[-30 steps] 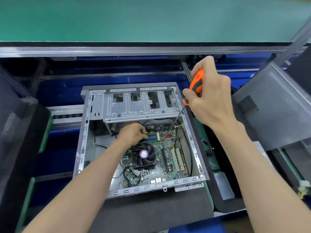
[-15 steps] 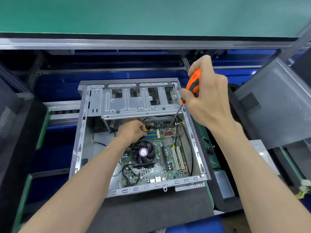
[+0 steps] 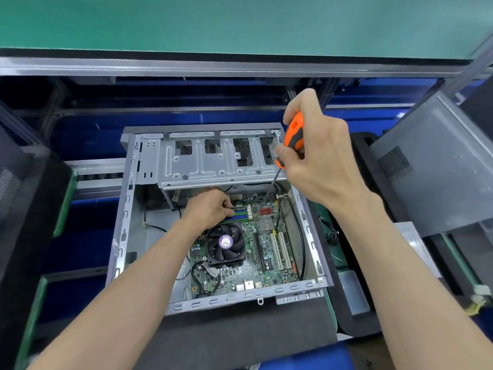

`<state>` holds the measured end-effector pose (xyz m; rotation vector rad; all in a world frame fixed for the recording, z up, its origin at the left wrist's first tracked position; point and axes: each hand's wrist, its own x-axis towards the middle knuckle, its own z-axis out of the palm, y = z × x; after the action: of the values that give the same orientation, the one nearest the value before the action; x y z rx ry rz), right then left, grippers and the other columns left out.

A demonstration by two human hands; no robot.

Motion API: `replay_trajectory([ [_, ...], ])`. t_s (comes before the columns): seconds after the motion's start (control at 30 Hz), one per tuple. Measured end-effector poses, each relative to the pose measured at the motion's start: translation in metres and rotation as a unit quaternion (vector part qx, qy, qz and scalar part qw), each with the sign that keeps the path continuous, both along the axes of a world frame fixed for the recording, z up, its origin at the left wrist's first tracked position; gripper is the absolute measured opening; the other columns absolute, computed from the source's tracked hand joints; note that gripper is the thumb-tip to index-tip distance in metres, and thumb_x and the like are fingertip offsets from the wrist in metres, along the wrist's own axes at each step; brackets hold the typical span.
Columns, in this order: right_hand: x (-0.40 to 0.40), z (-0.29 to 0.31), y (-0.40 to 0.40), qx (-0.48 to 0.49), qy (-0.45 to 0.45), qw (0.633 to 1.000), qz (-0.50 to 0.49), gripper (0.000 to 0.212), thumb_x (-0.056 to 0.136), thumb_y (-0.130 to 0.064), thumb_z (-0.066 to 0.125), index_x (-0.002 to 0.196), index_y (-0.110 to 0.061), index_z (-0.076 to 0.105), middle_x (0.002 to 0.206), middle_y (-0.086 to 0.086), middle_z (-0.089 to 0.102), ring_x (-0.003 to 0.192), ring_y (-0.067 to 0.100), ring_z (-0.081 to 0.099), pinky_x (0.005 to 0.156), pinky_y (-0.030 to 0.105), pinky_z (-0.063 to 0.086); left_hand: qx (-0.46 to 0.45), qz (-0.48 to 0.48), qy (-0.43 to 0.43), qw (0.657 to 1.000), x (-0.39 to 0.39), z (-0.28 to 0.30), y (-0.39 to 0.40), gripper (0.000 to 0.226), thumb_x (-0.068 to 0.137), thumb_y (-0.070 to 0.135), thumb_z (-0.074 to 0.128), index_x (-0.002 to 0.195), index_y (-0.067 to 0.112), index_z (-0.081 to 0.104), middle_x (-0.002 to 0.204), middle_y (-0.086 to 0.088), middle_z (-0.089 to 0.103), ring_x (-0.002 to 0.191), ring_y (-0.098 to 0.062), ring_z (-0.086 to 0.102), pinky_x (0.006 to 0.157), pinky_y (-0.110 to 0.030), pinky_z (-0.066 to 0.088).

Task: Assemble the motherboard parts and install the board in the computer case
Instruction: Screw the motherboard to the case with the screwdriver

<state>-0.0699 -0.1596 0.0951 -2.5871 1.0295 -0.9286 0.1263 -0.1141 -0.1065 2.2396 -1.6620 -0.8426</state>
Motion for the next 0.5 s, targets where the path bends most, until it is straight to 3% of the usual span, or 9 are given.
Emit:
replay_trajectory([
  [0.1,0.001,0.003,-0.001,-0.030,0.029,0.999,0.001,0.037,0.078,-0.016,0.071,0.100,-0.014,0.041,0.060,-0.004,0.048,0.051,0.015,0.044,0.051,0.037,0.046,-0.038,-0.034,0.033,0.998,-0.003,0.005,-0.001,0.010,0.087,0.039,0.074,0.096,0.042,0.073,0.085,0.017,0.064,0.078,-0.008,0.056,0.068,-0.028,0.044],
  [0.17,0.005,0.007,0.000,-0.053,0.067,0.996,-0.019,0.035,0.080,-0.026,0.069,0.097,-0.017,0.040,0.058,-0.002,0.048,0.051,0.022,0.043,0.054,0.038,0.048,-0.050,-0.074,0.045,0.995,-0.009,0.009,-0.002,0.016,0.090,0.031,0.072,0.102,0.040,0.074,0.096,0.015,0.072,0.082,-0.008,0.060,0.071,-0.028,0.049],
  [0.3,0.011,0.019,0.000,-0.039,0.115,0.992,-0.021,0.030,0.079,-0.032,0.066,0.092,-0.019,0.042,0.073,0.000,0.056,0.068,0.033,0.052,0.066,0.044,0.051,-0.058,-0.118,0.021,0.991,-0.019,0.011,-0.003,0.020,0.090,0.025,0.070,0.105,0.037,0.076,0.111,0.011,0.073,0.098,-0.014,0.065,0.078,-0.028,0.050],
  [0.4,0.015,0.027,0.002,-0.024,0.126,0.992,0.014,0.020,0.072,-0.020,0.061,0.089,-0.017,0.049,0.081,-0.001,0.051,0.073,0.030,0.051,0.065,0.041,0.048,-0.039,-0.119,0.022,0.992,-0.018,0.010,-0.002,0.024,0.091,0.018,0.063,0.100,0.035,0.077,0.108,0.009,0.074,0.075,-0.007,0.061,0.072,-0.030,0.051],
  [0.5,0.018,0.027,-0.001,-0.051,0.186,0.981,-0.021,0.013,0.078,-0.021,0.060,0.088,-0.016,0.052,0.078,0.002,0.049,0.075,0.033,0.050,0.064,0.039,0.044,-0.014,-0.107,0.012,0.994,-0.017,0.009,0.000,0.033,0.087,0.012,0.053,0.096,0.035,0.075,0.082,0.007,0.074,0.058,-0.007,0.053,0.066,-0.031,0.051],
])
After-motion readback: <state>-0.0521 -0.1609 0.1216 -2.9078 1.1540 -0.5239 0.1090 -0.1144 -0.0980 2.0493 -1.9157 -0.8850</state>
